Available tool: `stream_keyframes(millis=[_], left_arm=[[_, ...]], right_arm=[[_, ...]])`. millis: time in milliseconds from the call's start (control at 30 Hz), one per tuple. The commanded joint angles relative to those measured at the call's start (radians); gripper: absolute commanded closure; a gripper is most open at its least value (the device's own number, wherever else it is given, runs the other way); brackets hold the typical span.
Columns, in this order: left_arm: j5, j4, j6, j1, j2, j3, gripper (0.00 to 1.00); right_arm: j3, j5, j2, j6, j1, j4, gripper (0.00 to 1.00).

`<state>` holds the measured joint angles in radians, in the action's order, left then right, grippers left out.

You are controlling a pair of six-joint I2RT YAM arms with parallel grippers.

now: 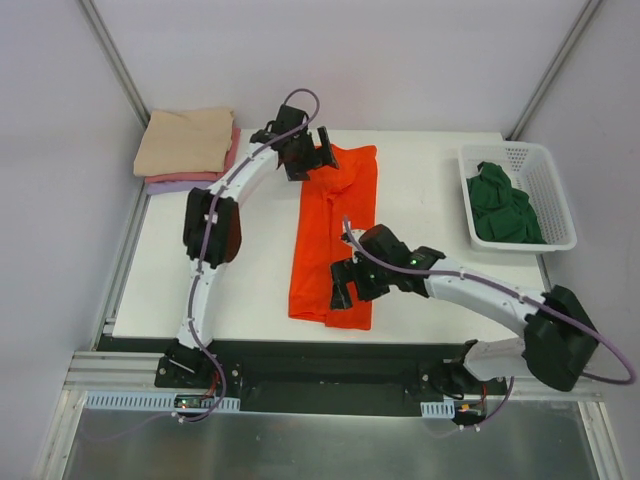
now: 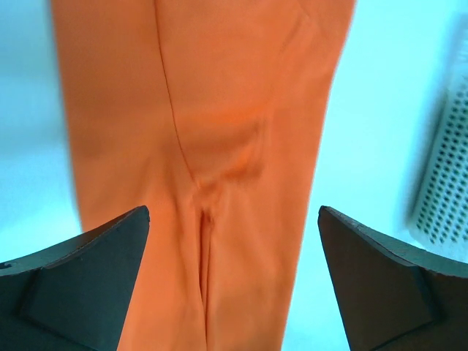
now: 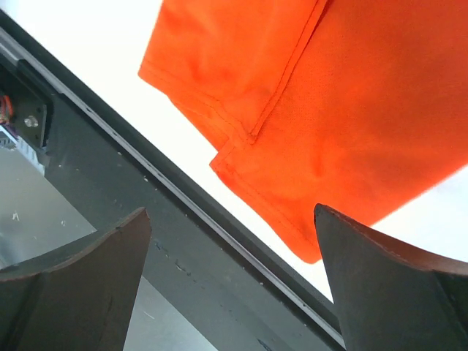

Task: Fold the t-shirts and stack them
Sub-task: Rotate the tshirt 90 degrees, then grab the bottom of the folded rectangular tshirt with both arms

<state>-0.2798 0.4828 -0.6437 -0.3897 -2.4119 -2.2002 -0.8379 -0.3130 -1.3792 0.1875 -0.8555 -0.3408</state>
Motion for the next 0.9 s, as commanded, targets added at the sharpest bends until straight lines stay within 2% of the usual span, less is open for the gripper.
stream_keyframes(millis=[0, 100, 233, 333, 433, 567, 700, 867], left_arm=[[0.051, -0.006, 0.104, -0.008, 0.354, 0.167, 0.01], [0.1, -0.006, 0.119, -0.009, 0.528, 0.382, 0.01], [0.131, -0.007, 0.06, -0.015, 0.746, 0.75, 0.01], [0.117, -0.015, 0.01, -0.05, 0.871, 0.984, 0.01], [0.039, -0.042, -0.014, -0.087, 0.985, 1.202, 0.01], [-0.008, -0.079, -0.045, -0.103, 1.115, 1.388, 0.03], [-0.076, -0.118, -0.08, -0.113, 1.194, 1.496, 0.12], [-0.136, -0.199, -0.114, -0.13, 1.197, 1.585, 0.3]], right_arm=[[0.02, 0.116, 0.156, -0.033, -0.005, -0.069, 0.04], [0.06, 0.182, 0.221, 0.025, -0.002, -0.113, 0.04], [0.132, 0.183, 0.272, 0.105, 0.004, -0.121, 0.04], [0.177, 0.181, 0.287, 0.15, 0.006, -0.115, 0.04], [0.209, 0.193, 0.301, 0.197, 0.007, -0.096, 0.04], [0.256, 0.224, 0.315, 0.285, 0.009, -0.058, 0.04], [0.295, 0.238, 0.302, 0.366, 0.01, -0.009, 0.04], [0.321, 0.218, 0.287, 0.421, 0.01, 0.045, 0.04]])
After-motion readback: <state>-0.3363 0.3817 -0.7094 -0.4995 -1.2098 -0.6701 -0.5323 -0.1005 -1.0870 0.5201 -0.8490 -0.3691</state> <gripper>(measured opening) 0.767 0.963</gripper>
